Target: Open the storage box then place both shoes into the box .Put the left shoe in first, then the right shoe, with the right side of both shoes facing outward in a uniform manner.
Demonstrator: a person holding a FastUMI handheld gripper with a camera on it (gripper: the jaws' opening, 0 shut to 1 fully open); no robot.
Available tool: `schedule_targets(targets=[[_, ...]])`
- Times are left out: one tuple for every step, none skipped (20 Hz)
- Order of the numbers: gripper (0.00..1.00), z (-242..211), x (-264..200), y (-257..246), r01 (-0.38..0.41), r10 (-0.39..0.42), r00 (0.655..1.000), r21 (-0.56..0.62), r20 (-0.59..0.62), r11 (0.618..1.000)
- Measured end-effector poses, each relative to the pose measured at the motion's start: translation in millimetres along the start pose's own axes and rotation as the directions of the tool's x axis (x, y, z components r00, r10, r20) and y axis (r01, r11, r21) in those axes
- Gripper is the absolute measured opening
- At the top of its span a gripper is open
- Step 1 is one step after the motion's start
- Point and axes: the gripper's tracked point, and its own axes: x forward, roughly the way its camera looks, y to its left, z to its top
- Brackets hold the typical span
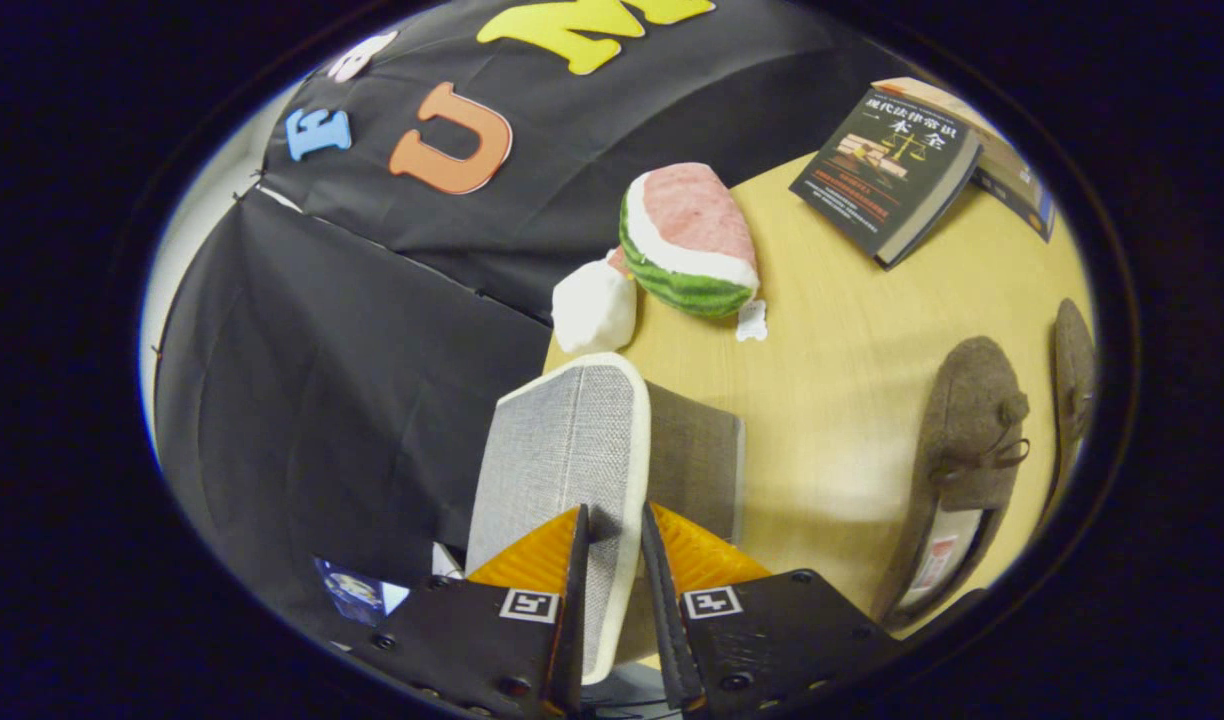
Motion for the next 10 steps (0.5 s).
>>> schedule_targets(targets=[[0.31, 0.1, -3.0, 5.5, -0.021, 0.021, 1.000, 0.020, -0.001, 1.000], [0.31, 1.4, -4.8, 8.9, -0.038, 0.038, 0.999, 0.035, -0.007, 0.999], [0.31, 2.1, -7.6, 15.0, -0.060, 0.060, 0.998, 0.050, -0.006, 0.997], [0.31, 3.6, -9.9, 21.1, -0.073, 0.073, 0.997, 0.063, -0.005, 0.995], [0.31, 4.5, -13.8, 26.3, -0.078, 0.078, 0.997, 0.069, -0.003, 0.995], [0.31, 7.1, -15.5, 31.8, -0.076, 0.076, 0.997, 0.065, 0.002, 0.995], [0.31, 8.6, -18.5, 39.6, -0.073, 0.073, 0.997, 0.052, 0.008, 0.996], [0.31, 10.8, -20.7, 48.6, -0.075, 0.074, 0.997, 0.041, 0.015, 0.996], [0.31, 12.5, -21.8, 60.7, -0.085, 0.084, 0.996, 0.039, 0.022, 0.996], [0.31, 14.8, -23.6, 74.9, -0.104, 0.103, 0.994, 0.043, 0.029, 0.994]])
